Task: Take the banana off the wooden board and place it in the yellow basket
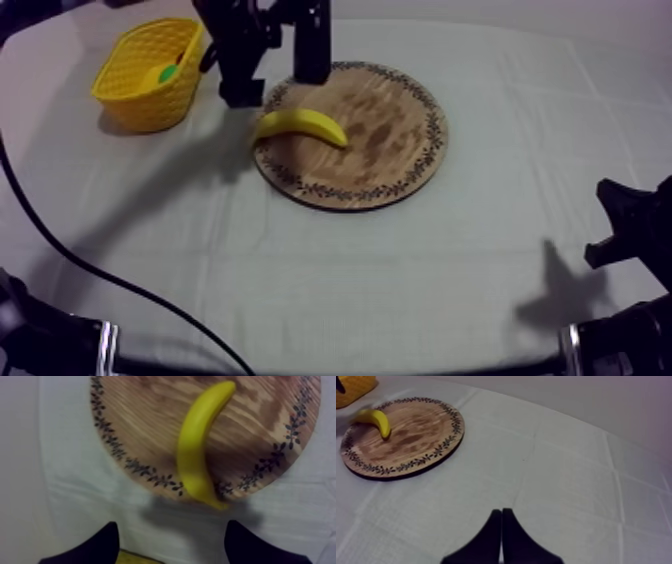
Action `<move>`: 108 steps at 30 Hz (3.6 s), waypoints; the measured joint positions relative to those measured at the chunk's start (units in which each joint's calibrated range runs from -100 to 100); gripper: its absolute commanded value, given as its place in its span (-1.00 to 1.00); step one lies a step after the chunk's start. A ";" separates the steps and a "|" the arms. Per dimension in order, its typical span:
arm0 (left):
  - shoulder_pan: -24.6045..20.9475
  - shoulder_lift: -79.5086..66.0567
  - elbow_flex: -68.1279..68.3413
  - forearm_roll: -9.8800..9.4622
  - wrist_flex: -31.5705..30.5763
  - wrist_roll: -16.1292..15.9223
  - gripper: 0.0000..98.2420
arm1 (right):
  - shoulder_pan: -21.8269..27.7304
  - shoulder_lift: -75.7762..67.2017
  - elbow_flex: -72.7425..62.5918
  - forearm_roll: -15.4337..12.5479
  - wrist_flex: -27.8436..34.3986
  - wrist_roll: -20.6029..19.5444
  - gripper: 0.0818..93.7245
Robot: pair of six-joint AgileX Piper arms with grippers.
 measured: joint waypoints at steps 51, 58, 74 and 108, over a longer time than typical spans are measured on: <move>1.26 22.64 -13.22 3.88 -4.25 -1.13 0.12 | 0.00 0.00 0.00 0.00 0.04 0.01 -0.99; 1.26 23.17 -14.33 4.71 -3.14 -1.98 -0.20 | 0.00 0.00 0.00 0.00 -0.04 0.01 -0.99; 0.54 22.60 -16.07 5.56 -1.67 -2.48 -0.51 | 0.00 0.00 0.00 0.00 -0.04 0.01 -0.99; -10.25 -24.67 -1.23 8.92 14.34 7.22 -0.64 | 0.00 0.00 0.00 0.00 -0.04 0.01 -0.99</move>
